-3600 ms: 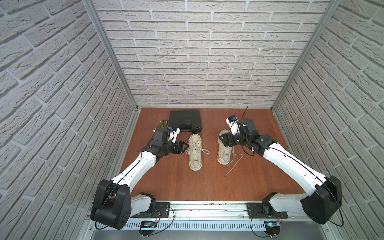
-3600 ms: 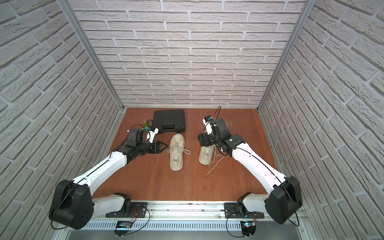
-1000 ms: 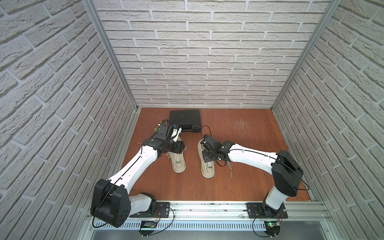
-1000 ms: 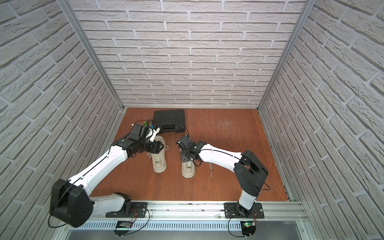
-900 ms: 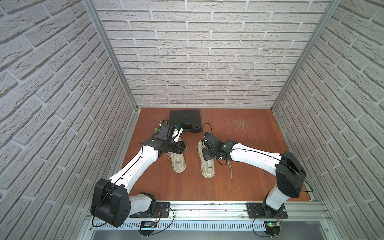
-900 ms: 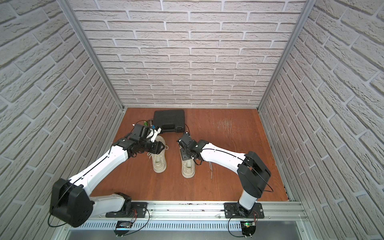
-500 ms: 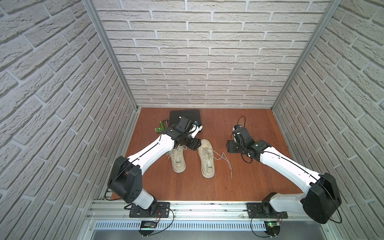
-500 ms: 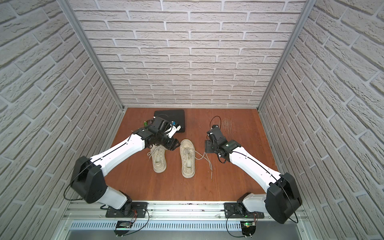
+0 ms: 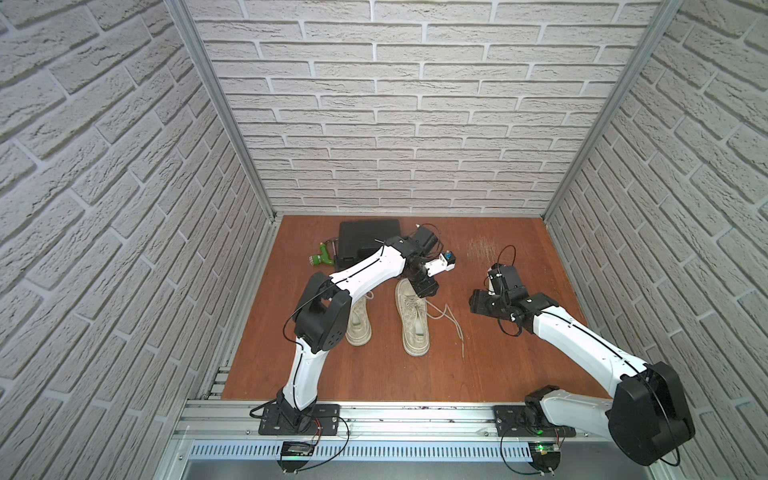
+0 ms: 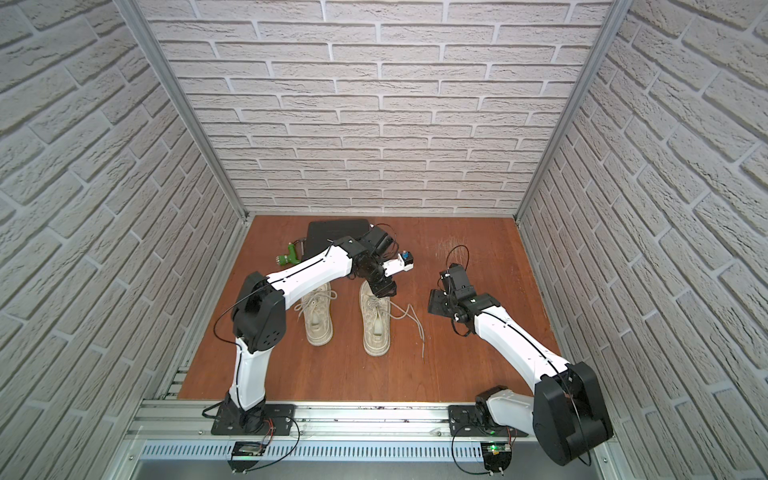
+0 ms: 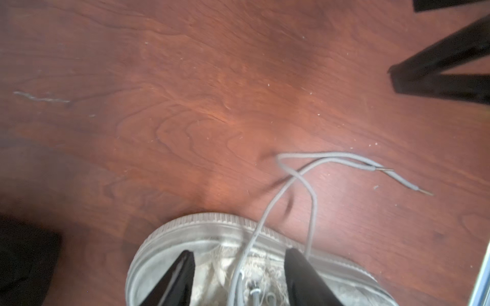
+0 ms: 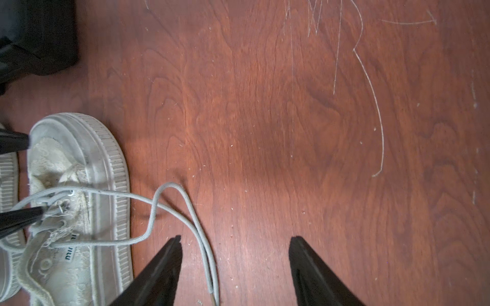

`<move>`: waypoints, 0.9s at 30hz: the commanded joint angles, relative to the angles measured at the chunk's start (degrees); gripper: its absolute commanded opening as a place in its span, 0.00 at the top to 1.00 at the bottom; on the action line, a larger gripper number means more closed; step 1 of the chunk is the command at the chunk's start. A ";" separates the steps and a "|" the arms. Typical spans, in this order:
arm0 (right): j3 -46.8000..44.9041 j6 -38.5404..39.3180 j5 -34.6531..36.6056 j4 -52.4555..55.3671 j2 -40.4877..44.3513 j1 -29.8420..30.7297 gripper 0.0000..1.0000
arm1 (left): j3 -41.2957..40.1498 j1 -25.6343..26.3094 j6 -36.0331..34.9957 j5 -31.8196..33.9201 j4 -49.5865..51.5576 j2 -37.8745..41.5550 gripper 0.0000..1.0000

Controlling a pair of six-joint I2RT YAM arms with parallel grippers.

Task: Tie the shoes
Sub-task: Cross the shoelace with the shoelace.

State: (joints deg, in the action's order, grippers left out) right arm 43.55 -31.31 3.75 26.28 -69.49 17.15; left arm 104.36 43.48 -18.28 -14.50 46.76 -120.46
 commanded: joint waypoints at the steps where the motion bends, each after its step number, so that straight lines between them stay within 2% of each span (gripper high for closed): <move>1: -1.11 -1.08 -0.98 -2.46 2.36 -0.69 0.31 | 5.28 0.95 -7.79 -1.41 7.49 -4.47 0.42; 7: -1.97 -0.94 -1.46 -2.29 4.24 -1.46 0.31 | 11.29 1.38 -11.26 -0.28 11.97 -10.54 0.45; 11: -2.35 -0.77 -1.38 -2.03 5.01 -1.85 0.31 | 11.75 2.78 -12.98 -1.30 12.67 -12.08 0.45; 19: -2.10 -0.56 -1.55 -1.45 6.21 -2.21 0.31 | 12.87 4.59 -13.10 1.68 12.15 -15.31 0.46; 23: -2.12 -0.57 -1.56 -1.23 6.72 -2.29 0.32 | 13.32 5.11 -12.70 3.13 11.45 -16.35 0.55; 27: -2.19 -0.42 -1.98 -1.41 6.83 -2.30 0.32 | 12.96 5.30 -12.22 3.87 10.22 -16.28 0.77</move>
State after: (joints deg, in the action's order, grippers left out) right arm 41.76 -31.33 2.37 25.76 -63.83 15.31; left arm 116.25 48.60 -30.24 -11.60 57.14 -136.38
